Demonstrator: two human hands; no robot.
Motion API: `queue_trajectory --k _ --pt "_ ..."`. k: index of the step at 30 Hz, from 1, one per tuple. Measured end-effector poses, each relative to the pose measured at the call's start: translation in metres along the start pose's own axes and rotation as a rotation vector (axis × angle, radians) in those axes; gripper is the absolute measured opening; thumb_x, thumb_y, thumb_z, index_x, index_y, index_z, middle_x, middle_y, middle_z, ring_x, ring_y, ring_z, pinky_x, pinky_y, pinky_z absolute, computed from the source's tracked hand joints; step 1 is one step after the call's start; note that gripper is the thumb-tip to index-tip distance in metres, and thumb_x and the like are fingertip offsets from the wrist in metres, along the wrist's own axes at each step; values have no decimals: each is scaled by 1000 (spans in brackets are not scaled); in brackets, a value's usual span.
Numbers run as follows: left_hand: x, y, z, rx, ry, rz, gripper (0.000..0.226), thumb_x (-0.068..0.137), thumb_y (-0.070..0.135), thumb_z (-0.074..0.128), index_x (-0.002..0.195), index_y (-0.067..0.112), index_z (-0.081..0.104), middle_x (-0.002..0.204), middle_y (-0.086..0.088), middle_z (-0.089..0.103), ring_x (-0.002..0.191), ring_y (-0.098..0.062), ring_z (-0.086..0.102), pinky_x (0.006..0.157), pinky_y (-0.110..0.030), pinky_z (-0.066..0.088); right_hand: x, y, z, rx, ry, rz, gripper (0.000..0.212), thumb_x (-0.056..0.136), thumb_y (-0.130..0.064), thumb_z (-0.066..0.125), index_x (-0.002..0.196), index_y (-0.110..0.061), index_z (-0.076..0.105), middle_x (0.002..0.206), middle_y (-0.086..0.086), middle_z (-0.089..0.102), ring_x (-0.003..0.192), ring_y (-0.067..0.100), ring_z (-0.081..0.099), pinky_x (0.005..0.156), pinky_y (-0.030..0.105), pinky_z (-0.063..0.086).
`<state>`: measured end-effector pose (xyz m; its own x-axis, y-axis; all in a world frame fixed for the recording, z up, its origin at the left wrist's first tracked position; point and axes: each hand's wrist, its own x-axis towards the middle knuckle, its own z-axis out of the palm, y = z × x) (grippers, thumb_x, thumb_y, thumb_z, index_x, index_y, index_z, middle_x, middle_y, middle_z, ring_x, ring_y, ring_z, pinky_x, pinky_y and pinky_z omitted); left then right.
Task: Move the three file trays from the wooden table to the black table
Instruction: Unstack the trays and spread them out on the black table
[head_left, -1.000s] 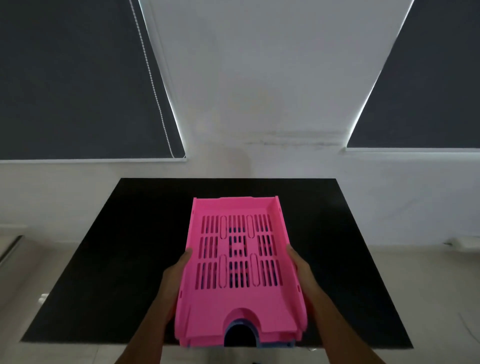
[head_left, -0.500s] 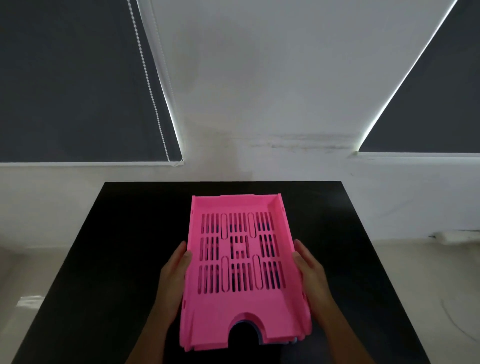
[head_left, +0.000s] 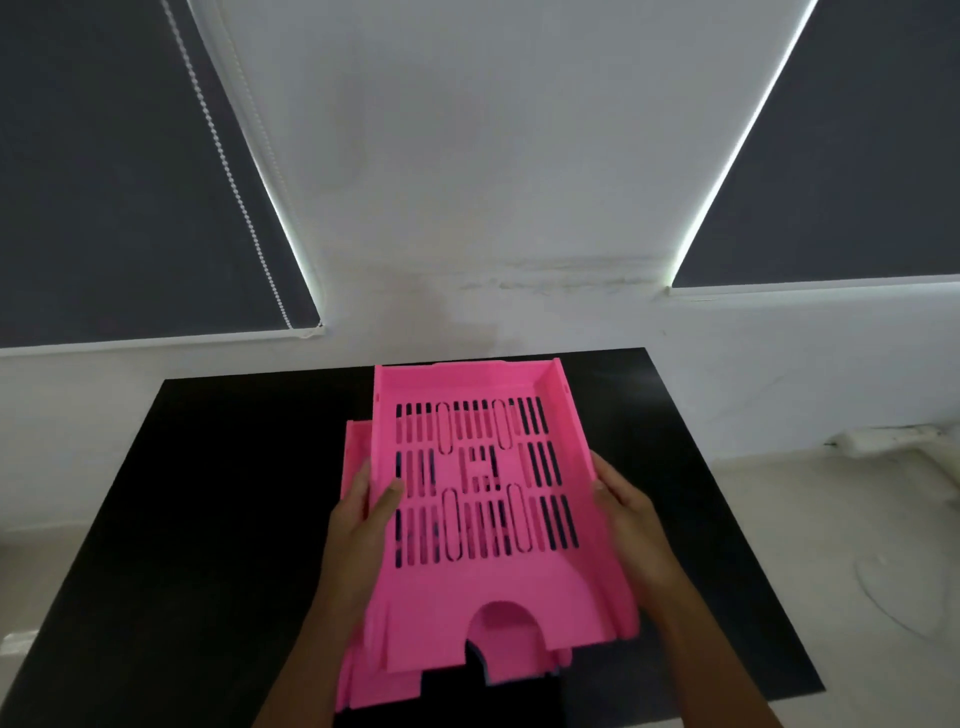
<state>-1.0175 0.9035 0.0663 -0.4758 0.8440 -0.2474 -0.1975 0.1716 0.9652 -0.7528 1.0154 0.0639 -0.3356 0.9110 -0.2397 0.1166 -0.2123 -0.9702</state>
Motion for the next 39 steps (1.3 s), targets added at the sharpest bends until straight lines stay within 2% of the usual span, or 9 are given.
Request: queue_trajectory --k 7,11,20,24,31,33,35,37,39 --pt "17 -12 132 69 -42 25 62 96 33 60 152 23 39 154 -8 48 138 -28 49 113 -58 39 18 -10 -125 -104 90 9 37 103 -30 50 121 -61 60 102 -15 79 86 10 77 60 19 60" --pt "27 -30 190 64 -85 -20 45 95 15 59 138 28 56 127 0 70 106 -13 72 85 -36 61 28 0 -184 -112 130 38 36 102 -31 51 118 -61 62 102 -16 79 85 10 77 61 20 61" --pt "49 -83 250 166 -17 -279 38 90 10 56 125 24 63 97 2 80 79 -22 78 68 -43 65 59 58 -244 -71 113 184 36 102 -31 48 121 -57 64 106 -9 80 88 18 79 66 26 63" --pt "51 -100 259 190 48 -342 36 91 8 54 121 26 62 89 3 79 65 -14 76 47 -22 56 66 80 -245 -100 90 237 37 103 -29 45 127 -51 62 108 -4 79 90 22 79 71 32 64" --pt "53 -104 258 222 132 -354 47 93 9 53 139 19 53 102 -2 75 73 -15 76 60 -31 62 74 92 -237 -289 125 201 37 105 -22 43 131 -43 59 114 -8 75 88 5 75 78 32 64" --pt "53 -97 256 201 149 -310 59 93 8 54 149 20 41 101 9 69 70 1 73 55 -22 59 74 84 -227 -362 202 133 39 105 -22 43 141 -34 51 120 -14 62 86 -16 65 80 14 56" --pt "54 -84 251 172 156 -267 64 92 7 55 152 20 38 115 15 64 69 19 65 49 -7 49 74 73 -212 -403 257 77 44 105 -27 44 149 -28 42 136 -5 54 111 -9 59 96 21 49" --pt "54 -65 242 170 149 -227 64 92 6 56 152 21 39 146 4 54 99 16 60 70 -8 48 75 59 -190 -383 236 58 51 104 -33 44 155 -27 35 152 4 48 130 21 55 106 46 48" --pt "54 -47 223 200 148 -155 62 92 6 56 151 21 42 157 0 43 131 -4 47 97 -21 40 79 45 -161 -376 185 39 54 104 -33 47 155 -30 32 155 7 47 135 24 51 110 51 42"
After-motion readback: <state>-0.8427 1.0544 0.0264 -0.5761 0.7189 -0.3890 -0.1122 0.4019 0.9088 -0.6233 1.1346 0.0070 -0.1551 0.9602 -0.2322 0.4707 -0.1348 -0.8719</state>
